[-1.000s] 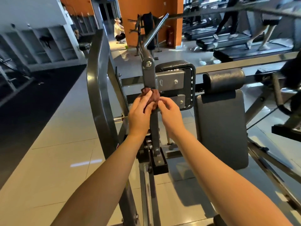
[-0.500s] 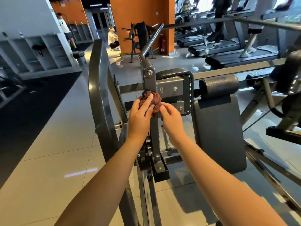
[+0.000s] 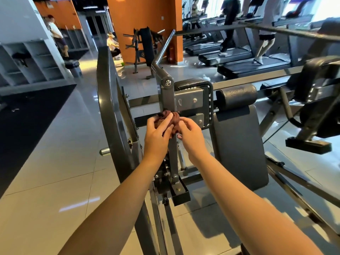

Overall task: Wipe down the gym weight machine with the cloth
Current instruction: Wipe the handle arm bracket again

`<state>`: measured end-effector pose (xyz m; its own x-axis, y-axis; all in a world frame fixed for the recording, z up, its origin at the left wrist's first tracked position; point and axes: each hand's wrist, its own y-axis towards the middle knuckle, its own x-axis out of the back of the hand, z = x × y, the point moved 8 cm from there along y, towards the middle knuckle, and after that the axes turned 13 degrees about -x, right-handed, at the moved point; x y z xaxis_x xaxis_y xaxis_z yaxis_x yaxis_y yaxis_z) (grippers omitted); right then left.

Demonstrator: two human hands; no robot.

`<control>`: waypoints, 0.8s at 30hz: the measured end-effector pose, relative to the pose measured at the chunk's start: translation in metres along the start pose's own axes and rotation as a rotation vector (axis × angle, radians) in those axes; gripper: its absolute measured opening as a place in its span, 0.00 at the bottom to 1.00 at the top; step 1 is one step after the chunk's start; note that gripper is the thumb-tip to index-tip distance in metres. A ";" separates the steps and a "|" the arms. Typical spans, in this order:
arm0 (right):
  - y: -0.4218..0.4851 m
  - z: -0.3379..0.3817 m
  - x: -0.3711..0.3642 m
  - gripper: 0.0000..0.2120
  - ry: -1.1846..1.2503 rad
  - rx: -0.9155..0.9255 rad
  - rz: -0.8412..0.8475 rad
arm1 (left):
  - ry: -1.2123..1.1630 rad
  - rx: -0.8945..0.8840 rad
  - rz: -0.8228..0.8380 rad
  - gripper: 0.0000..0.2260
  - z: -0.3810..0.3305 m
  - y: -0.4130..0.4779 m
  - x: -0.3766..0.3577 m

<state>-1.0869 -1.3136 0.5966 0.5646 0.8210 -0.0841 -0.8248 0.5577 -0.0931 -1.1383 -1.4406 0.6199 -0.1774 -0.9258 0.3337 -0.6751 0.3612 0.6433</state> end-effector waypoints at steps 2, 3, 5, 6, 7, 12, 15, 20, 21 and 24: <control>-0.002 -0.009 -0.001 0.12 -0.007 -0.047 -0.011 | 0.004 0.024 0.047 0.16 0.014 -0.015 -0.005; -0.004 -0.013 -0.001 0.12 -0.010 -0.061 -0.011 | -0.016 0.032 0.066 0.16 0.019 -0.019 -0.006; -0.006 -0.015 0.000 0.13 -0.011 -0.065 -0.020 | -0.073 0.066 0.066 0.15 0.016 -0.014 -0.004; -0.007 -0.014 0.001 0.13 -0.014 -0.052 -0.041 | -0.087 0.059 0.053 0.14 0.009 -0.009 0.000; -0.008 -0.011 0.002 0.14 -0.024 -0.029 -0.062 | -0.050 0.011 0.030 0.15 -0.001 0.000 0.005; -0.017 -0.001 -0.005 0.13 -0.026 0.022 -0.068 | 0.032 -0.098 0.029 0.16 -0.015 0.023 0.009; -0.025 -0.005 -0.006 0.11 -0.073 0.000 -0.079 | -0.101 0.015 0.048 0.13 0.005 0.003 0.003; -0.035 -0.007 0.002 0.11 -0.110 0.021 -0.115 | 0.004 -0.015 0.103 0.15 0.001 -0.005 0.004; -0.035 -0.002 0.002 0.11 -0.111 0.051 -0.110 | 0.016 -0.043 0.082 0.16 -0.007 0.000 0.007; -0.032 0.013 -0.002 0.13 -0.073 0.100 -0.093 | 0.115 -0.159 0.031 0.18 -0.026 0.027 0.012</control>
<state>-1.0618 -1.3317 0.6123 0.6381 0.7699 -0.0069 -0.7699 0.6381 0.0029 -1.1401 -1.4396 0.6591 -0.1074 -0.8986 0.4255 -0.5470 0.4108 0.7294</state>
